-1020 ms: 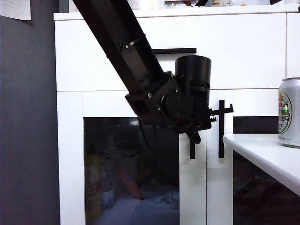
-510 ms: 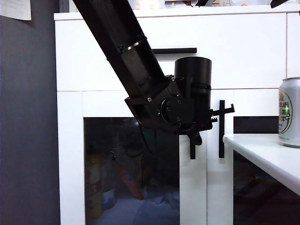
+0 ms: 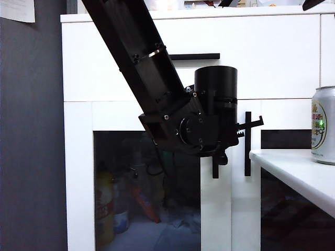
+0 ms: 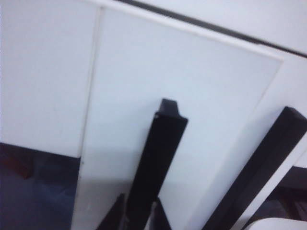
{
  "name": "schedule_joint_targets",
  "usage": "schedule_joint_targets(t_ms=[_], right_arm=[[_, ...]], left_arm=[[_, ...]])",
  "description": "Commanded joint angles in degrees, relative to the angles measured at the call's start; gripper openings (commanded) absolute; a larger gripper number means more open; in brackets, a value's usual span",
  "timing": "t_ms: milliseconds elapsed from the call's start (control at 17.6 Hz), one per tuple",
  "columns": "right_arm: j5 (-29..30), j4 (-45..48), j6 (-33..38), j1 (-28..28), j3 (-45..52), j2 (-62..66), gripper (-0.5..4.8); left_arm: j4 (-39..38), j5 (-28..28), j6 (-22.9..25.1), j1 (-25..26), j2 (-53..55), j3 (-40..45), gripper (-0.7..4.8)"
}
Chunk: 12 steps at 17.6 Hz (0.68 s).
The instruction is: Open the left door of the white cabinet, pick up a can of beverage from the table on the right, place it inside the cabinet, and finally close the cabinet door.
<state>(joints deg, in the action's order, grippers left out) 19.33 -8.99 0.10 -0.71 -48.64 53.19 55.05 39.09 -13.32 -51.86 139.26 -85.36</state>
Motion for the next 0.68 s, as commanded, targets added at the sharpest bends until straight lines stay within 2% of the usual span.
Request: schedule_joint_targets(t_ms=[57,680], right_arm=[[0.33,0.63,-0.11,-0.04,-0.26,-0.33,3.68],[0.28,-0.35,-0.09,-0.02,-0.26,-2.01,3.68]], left_arm=[[5.01,-3.30,-1.70,-1.38,-1.36,-0.87,-0.05],[-5.38,-3.30,-1.70,-2.73,-1.60,-0.85,-0.05]])
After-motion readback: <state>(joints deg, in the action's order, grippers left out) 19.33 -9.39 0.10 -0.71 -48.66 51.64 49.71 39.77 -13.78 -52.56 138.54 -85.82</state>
